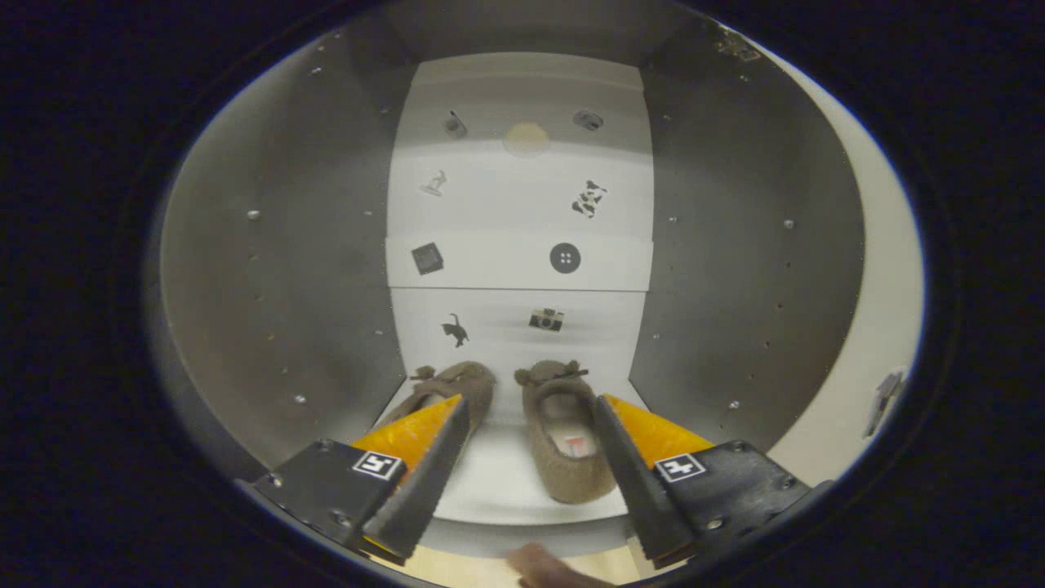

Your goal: Open the shoe cabinet door, grab the shoes and put them into the shoe cabinet, then close the shoe cabinet door.

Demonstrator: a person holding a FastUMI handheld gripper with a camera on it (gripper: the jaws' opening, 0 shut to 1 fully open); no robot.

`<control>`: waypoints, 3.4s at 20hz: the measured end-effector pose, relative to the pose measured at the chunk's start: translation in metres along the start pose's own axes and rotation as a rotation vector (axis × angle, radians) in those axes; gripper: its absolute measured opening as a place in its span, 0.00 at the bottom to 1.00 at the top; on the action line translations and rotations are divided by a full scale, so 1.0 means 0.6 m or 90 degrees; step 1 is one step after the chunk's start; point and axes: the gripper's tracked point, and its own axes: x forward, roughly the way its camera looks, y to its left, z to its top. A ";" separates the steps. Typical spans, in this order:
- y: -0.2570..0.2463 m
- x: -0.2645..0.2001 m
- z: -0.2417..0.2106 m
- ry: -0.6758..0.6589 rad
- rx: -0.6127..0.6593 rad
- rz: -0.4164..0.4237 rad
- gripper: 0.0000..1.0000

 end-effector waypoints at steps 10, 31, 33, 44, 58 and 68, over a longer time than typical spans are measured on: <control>0.030 -0.185 0.045 -0.092 0.017 0.072 1.00; -0.280 -0.630 0.042 -0.229 -0.034 0.053 1.00; -0.344 -0.646 0.038 -0.236 -0.035 0.024 1.00; -0.593 -0.564 -0.022 -0.184 -0.080 -0.105 1.00; -0.609 -0.349 -0.073 -0.133 0.039 -0.043 1.00; -0.448 -0.373 -0.073 -0.151 -0.016 0.079 0.94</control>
